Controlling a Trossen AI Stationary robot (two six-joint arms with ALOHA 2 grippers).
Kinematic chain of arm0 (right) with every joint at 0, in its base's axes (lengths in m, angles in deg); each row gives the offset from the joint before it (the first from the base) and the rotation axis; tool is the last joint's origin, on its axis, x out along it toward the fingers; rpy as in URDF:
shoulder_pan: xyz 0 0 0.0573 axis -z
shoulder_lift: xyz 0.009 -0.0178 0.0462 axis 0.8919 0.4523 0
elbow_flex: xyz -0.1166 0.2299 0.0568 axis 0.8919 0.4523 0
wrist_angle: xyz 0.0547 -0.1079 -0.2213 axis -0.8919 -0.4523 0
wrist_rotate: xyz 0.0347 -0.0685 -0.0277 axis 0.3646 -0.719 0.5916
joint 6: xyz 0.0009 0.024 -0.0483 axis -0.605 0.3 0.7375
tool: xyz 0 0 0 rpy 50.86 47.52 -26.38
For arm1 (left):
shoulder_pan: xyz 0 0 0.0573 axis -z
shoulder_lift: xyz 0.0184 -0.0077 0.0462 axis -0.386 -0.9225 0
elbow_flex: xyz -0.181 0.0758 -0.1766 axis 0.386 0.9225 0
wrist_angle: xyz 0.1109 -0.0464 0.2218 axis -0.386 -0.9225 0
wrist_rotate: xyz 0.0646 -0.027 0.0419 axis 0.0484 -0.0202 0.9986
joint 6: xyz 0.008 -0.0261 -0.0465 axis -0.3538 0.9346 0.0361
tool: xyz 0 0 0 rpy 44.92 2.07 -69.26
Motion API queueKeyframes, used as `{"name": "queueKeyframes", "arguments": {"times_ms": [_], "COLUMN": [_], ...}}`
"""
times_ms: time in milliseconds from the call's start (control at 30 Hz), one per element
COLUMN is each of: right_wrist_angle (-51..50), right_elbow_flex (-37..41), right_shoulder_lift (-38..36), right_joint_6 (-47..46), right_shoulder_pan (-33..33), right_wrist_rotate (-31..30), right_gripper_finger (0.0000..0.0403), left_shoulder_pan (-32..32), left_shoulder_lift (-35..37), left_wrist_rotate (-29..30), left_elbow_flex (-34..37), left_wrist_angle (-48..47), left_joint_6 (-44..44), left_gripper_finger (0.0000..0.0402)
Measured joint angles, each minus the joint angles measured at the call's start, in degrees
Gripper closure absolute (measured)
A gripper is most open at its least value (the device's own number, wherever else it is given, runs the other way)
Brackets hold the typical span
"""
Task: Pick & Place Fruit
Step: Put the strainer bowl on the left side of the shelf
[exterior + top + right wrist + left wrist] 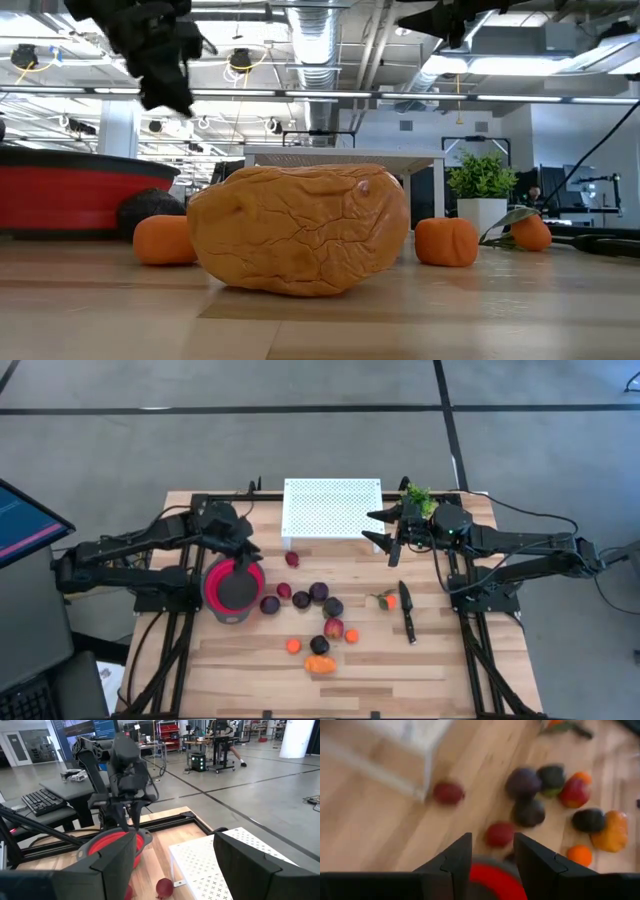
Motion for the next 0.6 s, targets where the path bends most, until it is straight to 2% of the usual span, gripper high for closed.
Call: {"name": "queueKeyframes", "arguments": {"times_ms": [267,467,600], "right_wrist_angle": [0.02,0.02,0.02], "right_elbow_flex": [0.00,0.01,0.00], "right_shoulder_lift": [0.00,0.00,0.00], "right_joint_6": [0.00,0.00,0.00], "right_shoulder_pan": [-0.02,0.00,-0.02], "right_wrist_rotate": [0.02,0.00,0.00], "right_gripper_finger": [0.0143,0.0143,0.0143], "left_shoulder_pan": [-0.07,-0.07,-0.07], "left_shoulder_lift": [0.00,0.00,-0.29], "left_wrist_rotate": [9.22,9.49,12.80], "left_elbow_flex": [0.00,0.00,0.00], "left_wrist_angle": [-11.06,-18.05,-23.82], "left_joint_6": [12.89,20.55,21.39], "left_gripper_finger": [0.0261,0.0261,0.0261]}}
